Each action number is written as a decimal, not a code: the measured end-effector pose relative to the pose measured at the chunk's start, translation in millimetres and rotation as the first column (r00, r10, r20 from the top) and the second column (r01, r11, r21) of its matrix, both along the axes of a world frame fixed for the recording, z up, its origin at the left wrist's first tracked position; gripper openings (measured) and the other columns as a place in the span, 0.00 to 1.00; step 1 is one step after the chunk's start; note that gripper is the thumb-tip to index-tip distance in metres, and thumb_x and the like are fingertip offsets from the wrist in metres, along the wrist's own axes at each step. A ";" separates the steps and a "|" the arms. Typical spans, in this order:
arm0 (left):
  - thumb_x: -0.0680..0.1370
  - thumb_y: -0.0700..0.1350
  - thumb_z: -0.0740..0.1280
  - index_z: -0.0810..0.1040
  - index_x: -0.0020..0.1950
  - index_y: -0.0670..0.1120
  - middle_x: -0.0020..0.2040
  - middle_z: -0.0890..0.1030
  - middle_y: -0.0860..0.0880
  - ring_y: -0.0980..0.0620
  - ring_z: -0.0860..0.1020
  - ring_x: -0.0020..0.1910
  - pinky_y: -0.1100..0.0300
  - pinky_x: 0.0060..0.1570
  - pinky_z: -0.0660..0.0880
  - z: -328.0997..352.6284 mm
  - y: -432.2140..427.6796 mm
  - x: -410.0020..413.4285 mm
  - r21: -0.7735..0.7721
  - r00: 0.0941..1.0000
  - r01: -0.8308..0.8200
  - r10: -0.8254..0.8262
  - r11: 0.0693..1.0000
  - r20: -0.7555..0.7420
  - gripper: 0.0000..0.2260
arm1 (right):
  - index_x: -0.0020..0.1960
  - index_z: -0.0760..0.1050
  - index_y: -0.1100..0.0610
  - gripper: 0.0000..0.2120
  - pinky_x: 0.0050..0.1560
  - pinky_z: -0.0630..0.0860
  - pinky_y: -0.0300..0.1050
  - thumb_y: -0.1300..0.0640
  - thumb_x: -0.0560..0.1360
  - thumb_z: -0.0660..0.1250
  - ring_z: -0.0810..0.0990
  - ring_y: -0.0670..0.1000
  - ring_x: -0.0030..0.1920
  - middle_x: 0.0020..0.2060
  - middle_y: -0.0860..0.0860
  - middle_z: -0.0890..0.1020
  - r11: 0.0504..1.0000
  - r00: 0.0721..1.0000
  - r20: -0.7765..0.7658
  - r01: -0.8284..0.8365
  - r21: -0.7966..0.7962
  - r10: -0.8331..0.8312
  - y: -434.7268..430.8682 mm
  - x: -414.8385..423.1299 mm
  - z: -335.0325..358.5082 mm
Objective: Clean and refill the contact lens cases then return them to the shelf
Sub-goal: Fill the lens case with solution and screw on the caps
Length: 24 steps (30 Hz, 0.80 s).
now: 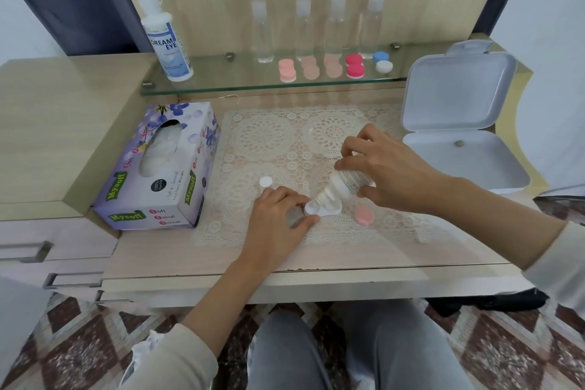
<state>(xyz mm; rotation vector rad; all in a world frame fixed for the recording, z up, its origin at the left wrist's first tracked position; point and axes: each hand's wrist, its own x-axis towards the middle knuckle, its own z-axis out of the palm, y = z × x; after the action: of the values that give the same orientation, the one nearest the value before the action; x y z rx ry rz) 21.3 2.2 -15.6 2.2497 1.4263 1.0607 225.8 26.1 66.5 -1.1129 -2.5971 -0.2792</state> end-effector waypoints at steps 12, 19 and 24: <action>0.68 0.56 0.65 0.82 0.46 0.44 0.42 0.79 0.50 0.51 0.76 0.43 0.58 0.46 0.69 0.0 0.2 -0.5 0.017 1.000 0.002 -0.002 1.000 -0.009 0.18 | 0.44 0.81 0.59 0.22 0.33 0.67 0.43 0.67 0.50 0.79 0.74 0.59 0.38 0.38 0.53 0.78 0.999 1.000 -0.012 -0.011 -0.034 0.011 3.9 -1.5 1.0; 0.68 0.56 0.65 0.82 0.46 0.44 0.42 0.79 0.50 0.50 0.76 0.43 0.58 0.45 0.70 0.1 -0.1 -0.6 0.003 1.000 0.010 -0.010 1.000 0.001 0.17 | 0.45 0.81 0.59 0.23 0.34 0.69 0.44 0.65 0.51 0.79 0.74 0.59 0.38 0.39 0.53 0.78 0.998 1.000 -0.013 0.009 -0.070 -0.010 1.4 -2.5 2.5; 0.68 0.56 0.66 0.82 0.46 0.44 0.42 0.79 0.50 0.50 0.76 0.43 0.59 0.45 0.69 -0.8 0.0 -0.1 0.018 1.000 0.011 -0.011 1.000 0.001 0.17 | 0.50 0.80 0.59 0.24 0.37 0.63 0.43 0.61 0.54 0.80 0.74 0.57 0.42 0.44 0.52 0.79 0.996 0.999 0.006 0.032 -0.085 -0.032 -5.2 1.7 12.3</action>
<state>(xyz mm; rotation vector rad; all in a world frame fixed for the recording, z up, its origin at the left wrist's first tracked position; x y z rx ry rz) 21.3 2.2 -16.4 2.2661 1.4084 1.0756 227.5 20.9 78.8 -1.1842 -2.6190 -0.1795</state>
